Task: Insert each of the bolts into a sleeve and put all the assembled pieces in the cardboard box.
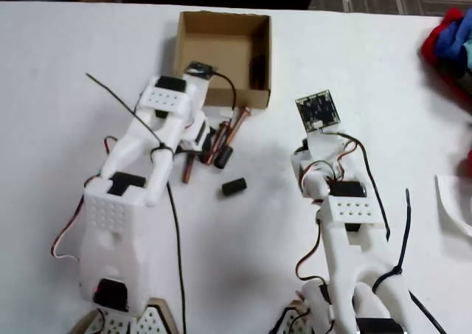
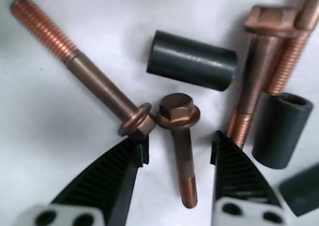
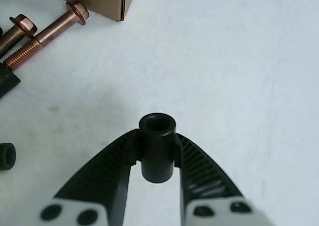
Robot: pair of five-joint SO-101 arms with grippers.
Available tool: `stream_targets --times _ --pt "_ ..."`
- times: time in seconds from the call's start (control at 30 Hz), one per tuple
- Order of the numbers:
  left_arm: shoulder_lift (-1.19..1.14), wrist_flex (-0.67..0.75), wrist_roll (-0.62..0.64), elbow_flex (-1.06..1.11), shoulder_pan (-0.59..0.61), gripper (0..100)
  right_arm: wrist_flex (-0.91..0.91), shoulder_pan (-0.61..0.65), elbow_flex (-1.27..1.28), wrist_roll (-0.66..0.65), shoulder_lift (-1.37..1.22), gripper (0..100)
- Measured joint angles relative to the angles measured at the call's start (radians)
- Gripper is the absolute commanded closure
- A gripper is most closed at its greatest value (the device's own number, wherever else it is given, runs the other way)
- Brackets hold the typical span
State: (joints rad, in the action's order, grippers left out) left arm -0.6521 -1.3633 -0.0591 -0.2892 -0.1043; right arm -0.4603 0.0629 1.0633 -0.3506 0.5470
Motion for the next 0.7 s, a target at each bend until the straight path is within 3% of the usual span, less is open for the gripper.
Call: stream_targets --times 0.27,0.7 --pt "-0.032 0.04 0.0 -0.002 -0.011 93 0.0 0.0 0.0 0.0 0.0 97.5" --pt "-0.049 0.002 0.0 -0.044 -0.017 98 0.0 0.0 0.0 0.0 0.0 97.5"
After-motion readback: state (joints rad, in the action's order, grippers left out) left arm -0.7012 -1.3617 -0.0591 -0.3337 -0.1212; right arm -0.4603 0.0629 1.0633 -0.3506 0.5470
